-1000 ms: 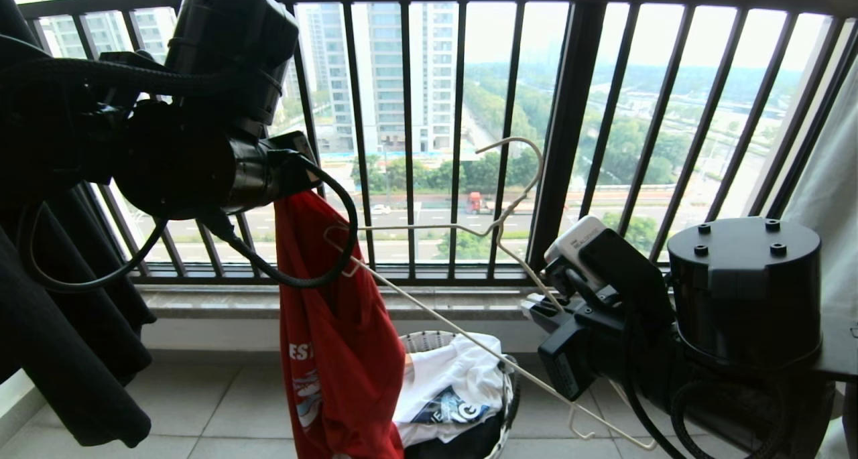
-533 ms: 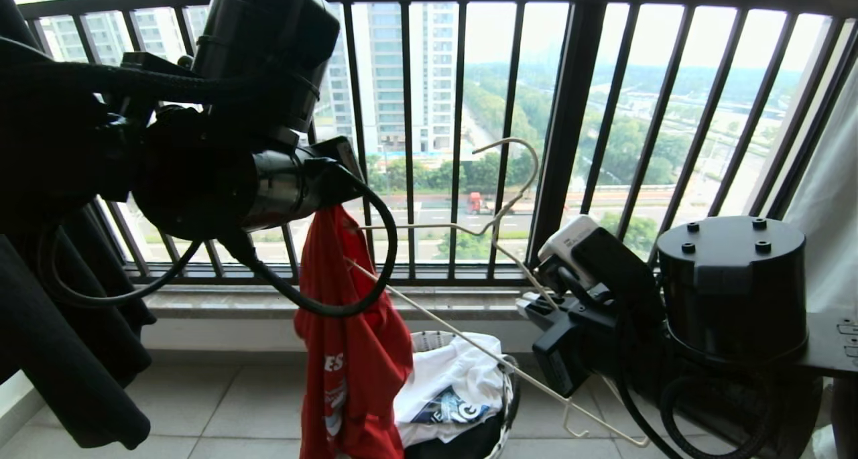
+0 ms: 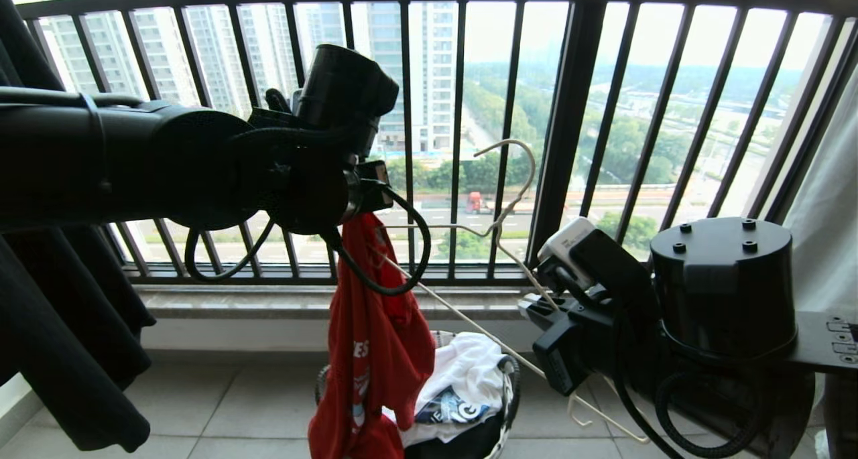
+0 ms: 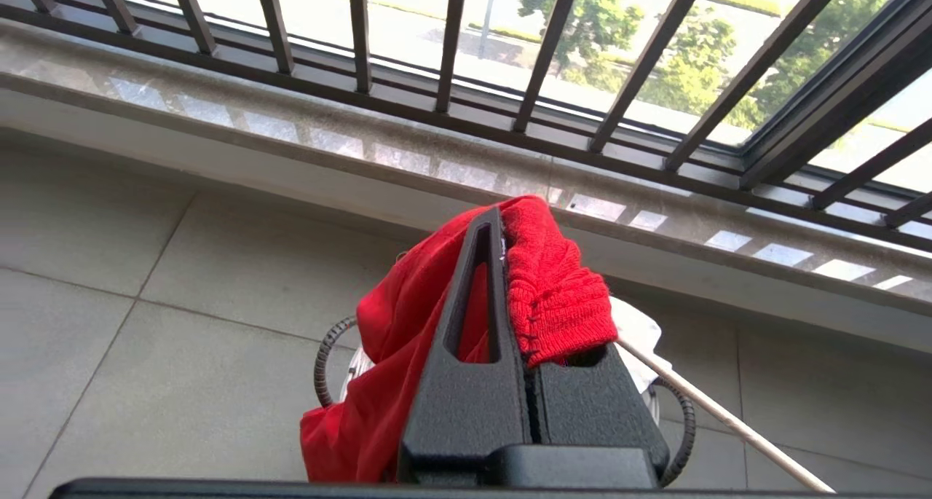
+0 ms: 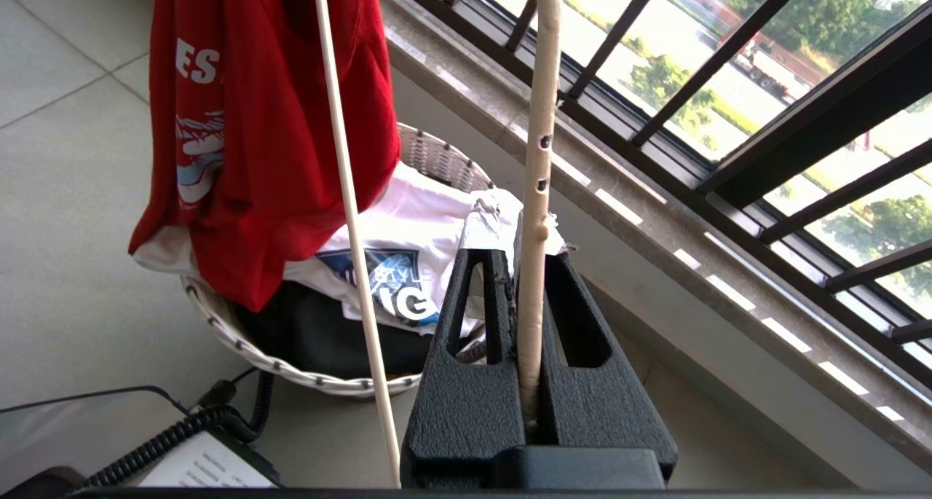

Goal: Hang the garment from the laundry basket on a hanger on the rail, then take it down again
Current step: Hang the clothes on the clothes rack

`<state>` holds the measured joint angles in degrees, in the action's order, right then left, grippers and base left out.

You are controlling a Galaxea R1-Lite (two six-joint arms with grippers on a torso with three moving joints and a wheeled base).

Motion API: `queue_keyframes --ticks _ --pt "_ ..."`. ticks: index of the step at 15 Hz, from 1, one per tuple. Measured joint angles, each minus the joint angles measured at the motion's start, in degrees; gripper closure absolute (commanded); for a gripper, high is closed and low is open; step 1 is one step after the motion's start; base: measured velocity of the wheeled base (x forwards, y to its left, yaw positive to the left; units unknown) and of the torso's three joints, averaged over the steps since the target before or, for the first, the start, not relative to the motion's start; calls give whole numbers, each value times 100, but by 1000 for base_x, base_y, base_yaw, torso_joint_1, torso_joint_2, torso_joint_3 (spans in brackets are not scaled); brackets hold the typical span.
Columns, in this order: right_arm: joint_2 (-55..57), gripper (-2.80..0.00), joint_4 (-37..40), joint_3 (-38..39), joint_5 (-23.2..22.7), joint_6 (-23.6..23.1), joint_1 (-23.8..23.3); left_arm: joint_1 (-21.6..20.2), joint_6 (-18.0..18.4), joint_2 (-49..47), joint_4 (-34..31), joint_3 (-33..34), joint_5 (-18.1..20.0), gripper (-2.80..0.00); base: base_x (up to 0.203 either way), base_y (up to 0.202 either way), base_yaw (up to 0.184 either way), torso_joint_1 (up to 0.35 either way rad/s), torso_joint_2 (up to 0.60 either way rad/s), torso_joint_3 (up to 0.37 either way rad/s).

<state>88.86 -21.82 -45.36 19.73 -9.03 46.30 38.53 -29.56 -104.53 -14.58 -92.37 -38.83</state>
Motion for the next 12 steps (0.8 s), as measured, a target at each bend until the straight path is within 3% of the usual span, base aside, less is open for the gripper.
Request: queue_keyframes --ticks 7,12 --pt "2 0 -2 0 -27 5 -28 -152 -4 -146 33 -83 33 0 0 0 0 0 0 0" --pt "30 0 -20 -30 -30 20 -33 63 -72 -66 23 -85 51 0 0 0 0 0 0 0"
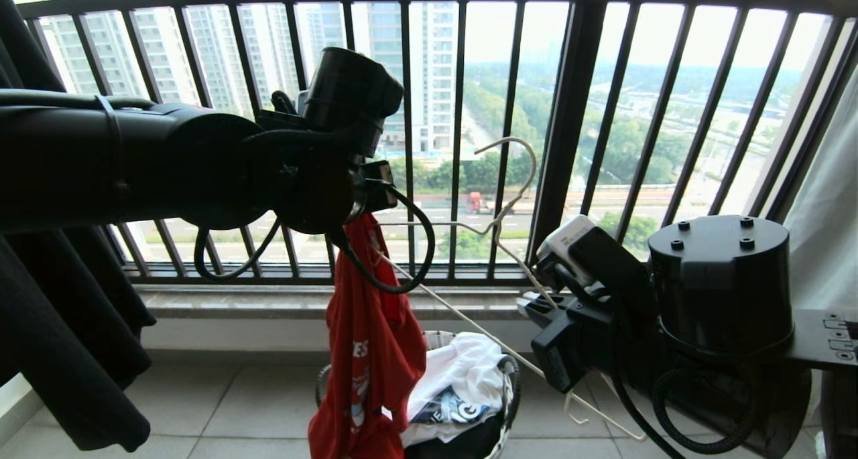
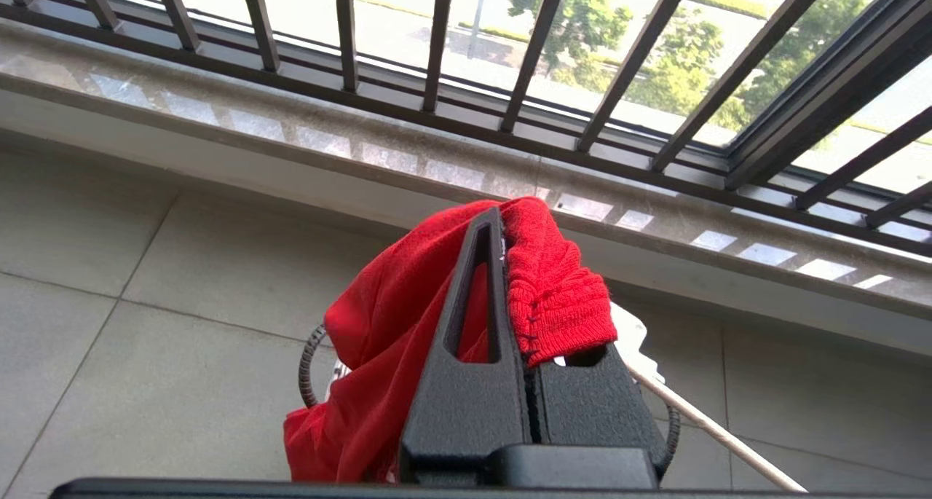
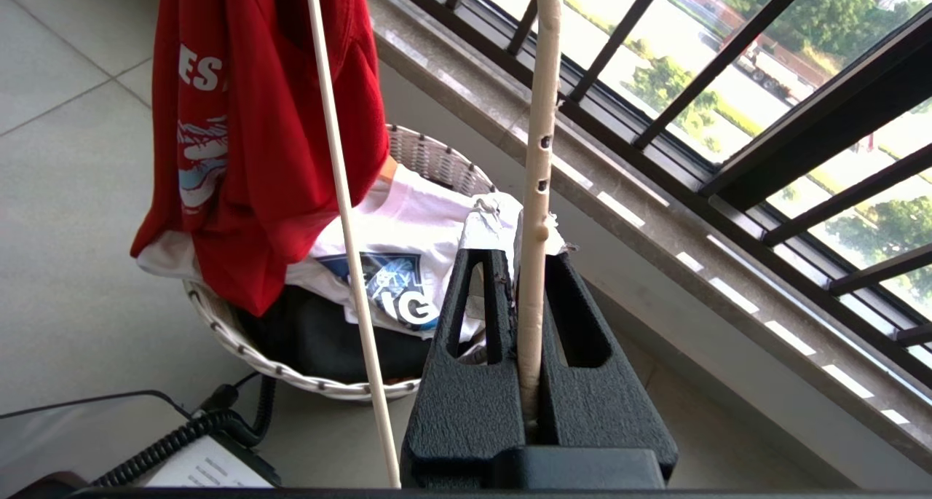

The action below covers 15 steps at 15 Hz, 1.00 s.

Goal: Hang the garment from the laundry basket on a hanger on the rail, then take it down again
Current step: Hang the clothes on the clothes rack

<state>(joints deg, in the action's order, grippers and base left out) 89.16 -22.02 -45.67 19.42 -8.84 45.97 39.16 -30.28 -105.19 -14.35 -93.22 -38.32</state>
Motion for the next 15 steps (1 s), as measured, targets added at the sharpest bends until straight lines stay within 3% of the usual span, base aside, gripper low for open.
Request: queue_keyframes --ticks 9,15 --pt "72 0 2 49 0 120 211 453 -65 309 -15 150 1 0 0 0 0 0 0 0" --pt "215 0 -9 25 -137 548 461 680 -107 509 -26 207 6 0 0 0 0 0 0 0"
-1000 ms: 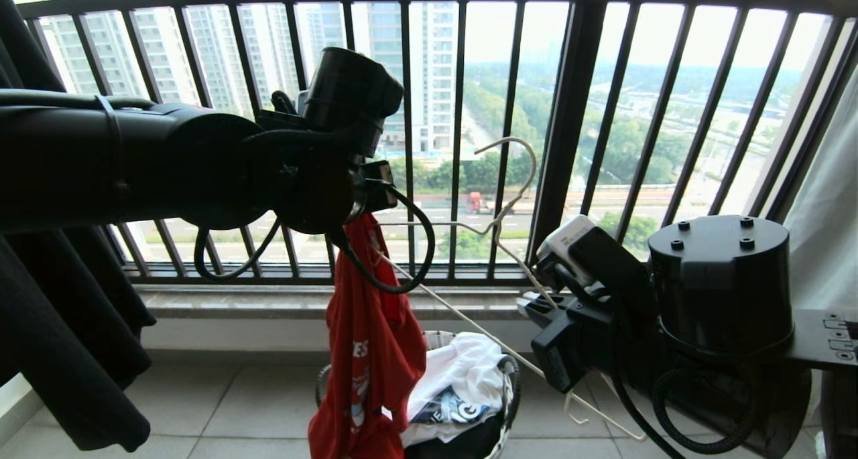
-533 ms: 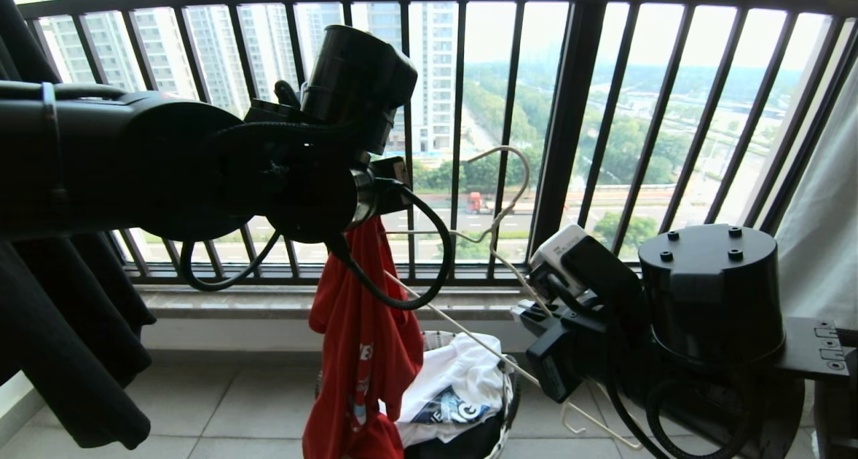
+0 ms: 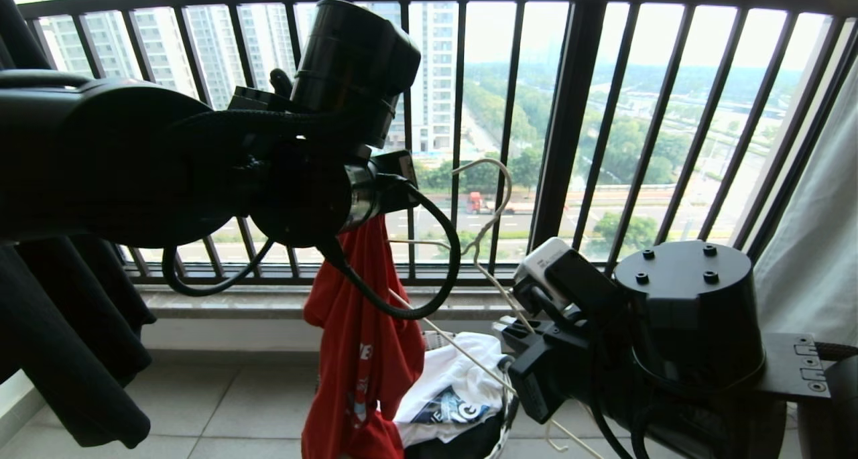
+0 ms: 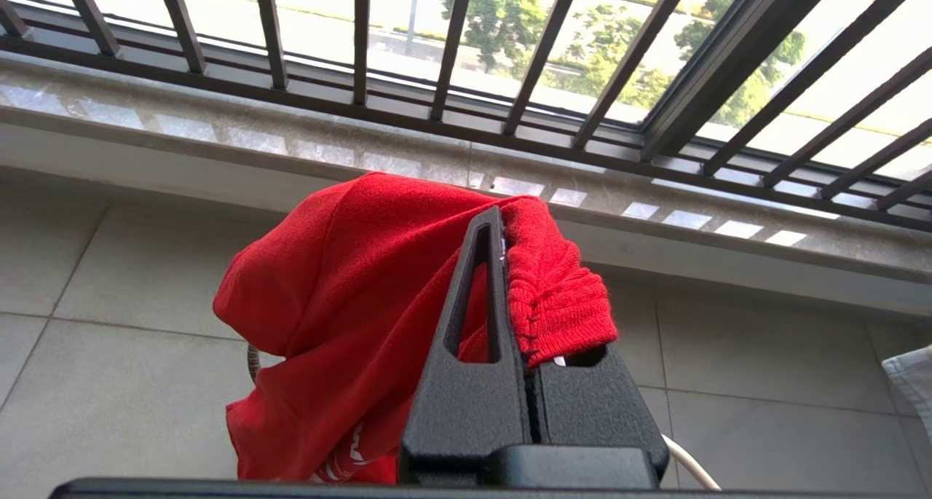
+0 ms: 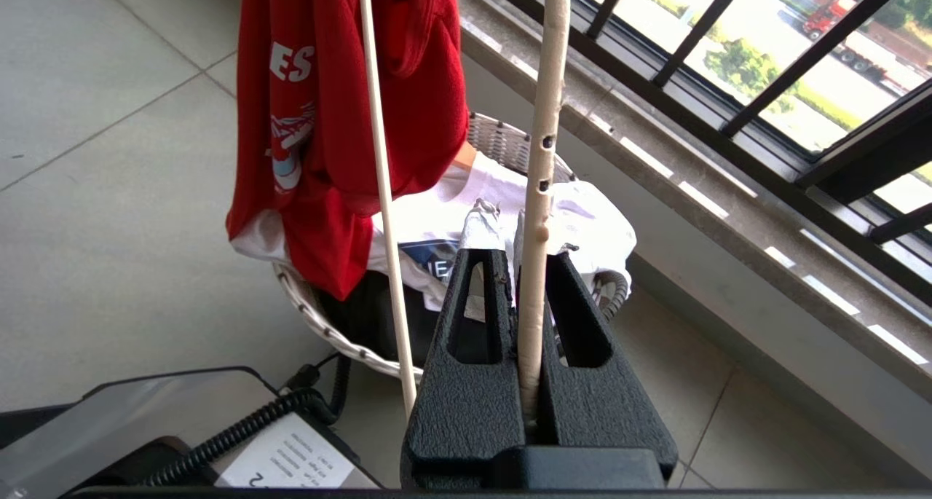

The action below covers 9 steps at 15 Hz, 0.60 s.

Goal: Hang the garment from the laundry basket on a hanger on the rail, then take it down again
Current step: Hang the clothes on the clothes rack

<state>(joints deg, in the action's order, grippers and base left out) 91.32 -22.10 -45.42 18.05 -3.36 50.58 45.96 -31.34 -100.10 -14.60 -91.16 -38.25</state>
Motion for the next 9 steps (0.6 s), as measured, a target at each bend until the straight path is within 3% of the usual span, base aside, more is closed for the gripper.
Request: queue_keyframes --ticks 4,9 --pt "74 0 0 -3 -320 268 96 120 37 247 -13 73 -9 0 0 0 0 0 0 0" --pt "9 0 11 -17 -327 263 116 -194 567 183 2 319 -94 0 0 0 0 0 0 0"
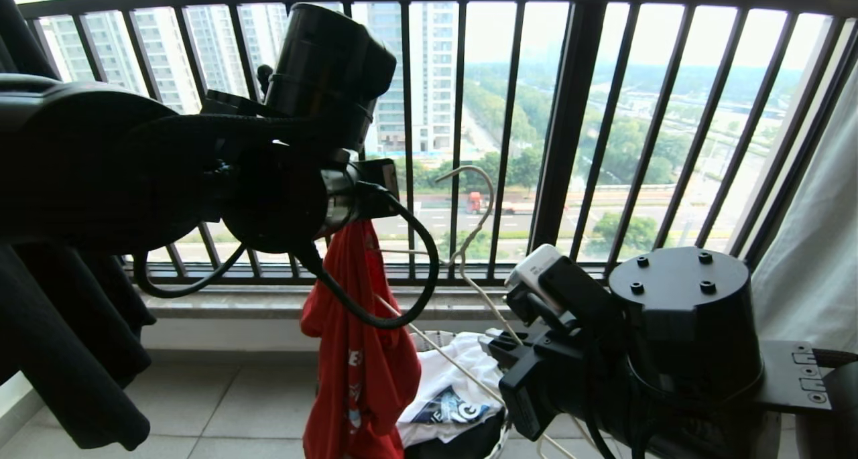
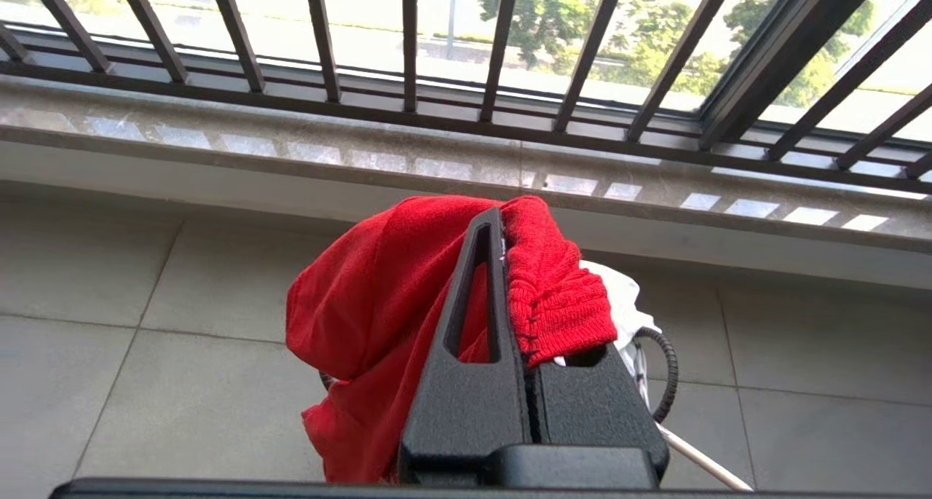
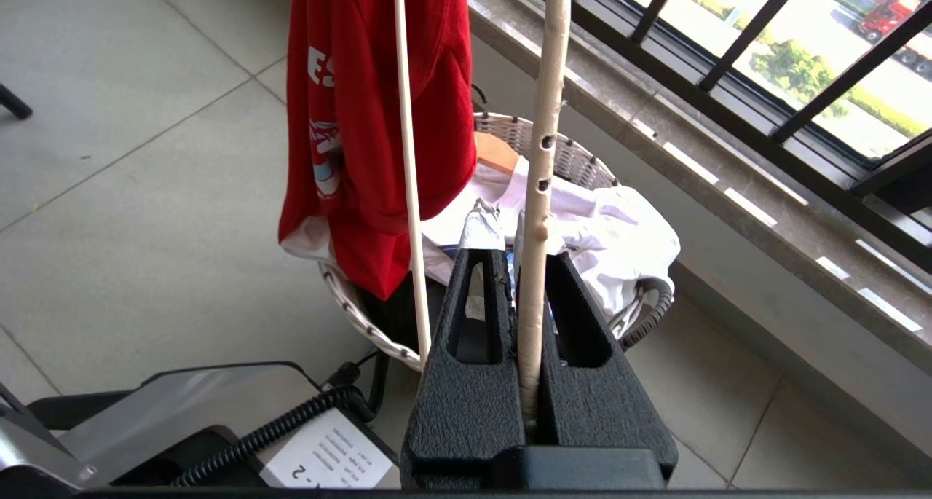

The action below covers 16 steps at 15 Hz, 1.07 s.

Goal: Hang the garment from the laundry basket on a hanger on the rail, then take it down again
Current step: Hang the clothes on the clothes rack

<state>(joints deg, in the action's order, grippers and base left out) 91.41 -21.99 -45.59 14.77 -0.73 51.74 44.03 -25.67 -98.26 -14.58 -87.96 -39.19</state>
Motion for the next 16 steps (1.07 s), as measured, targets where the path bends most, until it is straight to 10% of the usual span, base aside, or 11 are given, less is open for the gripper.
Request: queue_keyframes --ticks 16 --pt "-210 0 26 12 5 -4 132 -598 304 -442 422 76 39 0 0 0 0 0 0 0"
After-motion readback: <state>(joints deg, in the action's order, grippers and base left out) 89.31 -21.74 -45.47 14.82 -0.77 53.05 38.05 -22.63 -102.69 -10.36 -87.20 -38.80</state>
